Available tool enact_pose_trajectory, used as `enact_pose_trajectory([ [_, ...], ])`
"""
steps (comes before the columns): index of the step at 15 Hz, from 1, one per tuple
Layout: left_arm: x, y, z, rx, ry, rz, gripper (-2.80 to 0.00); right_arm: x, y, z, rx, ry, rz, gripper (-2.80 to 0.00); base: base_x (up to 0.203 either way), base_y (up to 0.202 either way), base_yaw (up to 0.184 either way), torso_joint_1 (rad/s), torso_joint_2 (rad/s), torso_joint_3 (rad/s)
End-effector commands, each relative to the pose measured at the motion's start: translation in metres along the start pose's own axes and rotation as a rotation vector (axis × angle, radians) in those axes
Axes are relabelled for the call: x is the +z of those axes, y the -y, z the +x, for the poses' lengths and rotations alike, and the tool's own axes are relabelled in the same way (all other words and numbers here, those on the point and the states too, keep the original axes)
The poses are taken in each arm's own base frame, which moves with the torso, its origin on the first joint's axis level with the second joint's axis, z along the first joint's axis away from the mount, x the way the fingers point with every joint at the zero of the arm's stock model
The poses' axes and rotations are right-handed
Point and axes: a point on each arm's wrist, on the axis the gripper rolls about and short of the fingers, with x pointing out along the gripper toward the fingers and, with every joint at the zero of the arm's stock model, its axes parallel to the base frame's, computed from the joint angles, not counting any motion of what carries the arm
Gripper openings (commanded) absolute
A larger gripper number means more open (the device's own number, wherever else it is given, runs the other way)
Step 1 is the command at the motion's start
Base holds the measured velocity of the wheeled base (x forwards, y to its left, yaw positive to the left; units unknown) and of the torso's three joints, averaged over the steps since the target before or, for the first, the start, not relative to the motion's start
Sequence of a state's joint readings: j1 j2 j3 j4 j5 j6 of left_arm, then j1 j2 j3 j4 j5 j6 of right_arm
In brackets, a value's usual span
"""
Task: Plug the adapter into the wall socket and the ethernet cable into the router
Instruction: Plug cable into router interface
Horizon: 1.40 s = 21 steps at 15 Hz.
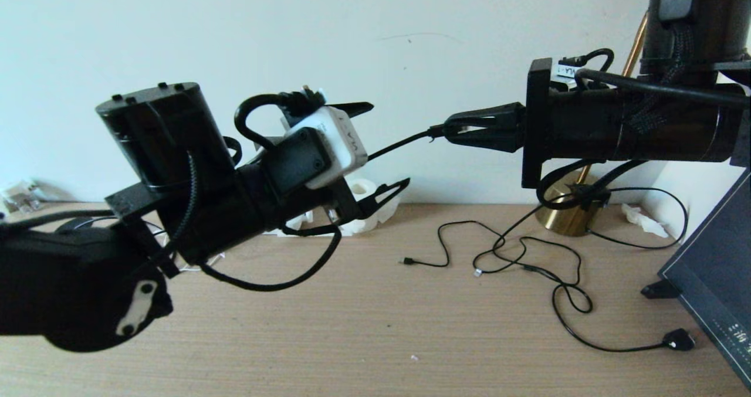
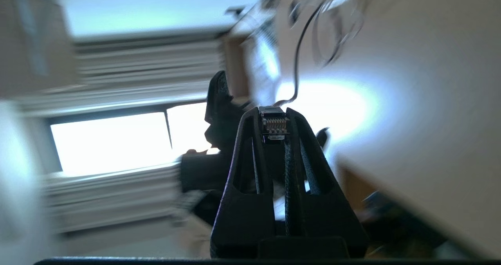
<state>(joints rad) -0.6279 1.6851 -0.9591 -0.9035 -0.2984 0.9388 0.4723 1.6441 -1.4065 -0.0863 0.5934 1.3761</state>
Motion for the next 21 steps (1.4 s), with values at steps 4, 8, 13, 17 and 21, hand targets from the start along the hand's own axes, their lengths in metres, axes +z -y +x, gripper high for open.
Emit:
enact_pose_trajectory([
  [4, -0.006, 0.012, 0.018, 0.005, 0.09, 0.053, 0.0, 0.005, -0.001, 0.002, 0.015, -0.064, 0.047, -2.8, 0.0, 0.0, 0.0, 0.0, 0.0, 0.0],
  [8, 0.001, 0.008, 0.019, 0.014, 0.139, 0.109, 0.0, 0.008, 0.001, 0.008, 0.017, -0.135, 0.109, -2.8, 0.0, 0.0, 0.0, 0.0, 0.0, 0.0],
  [13, 0.009, 0.008, 0.023, 0.01, 0.183, 0.136, 0.0, 0.008, 0.005, 0.01, 0.011, -0.178, 0.12, -2.8, 0.0, 0.0, 0.0, 0.0, 0.0, 0.0],
  [17, 0.008, 0.01, 0.023, 0.006, 0.181, 0.133, 0.0, 0.007, 0.006, 0.011, 0.009, -0.179, 0.122, -2.8, 0.0, 0.0, 0.0, 0.0, 0.0, 0.0],
  [21, 0.007, 0.011, 0.023, 0.001, 0.179, 0.131, -2.8, 0.007, 0.006, 0.011, 0.006, -0.18, 0.123, -2.8, 0.0, 0.0, 0.0, 0.0, 0.0, 0.0],
])
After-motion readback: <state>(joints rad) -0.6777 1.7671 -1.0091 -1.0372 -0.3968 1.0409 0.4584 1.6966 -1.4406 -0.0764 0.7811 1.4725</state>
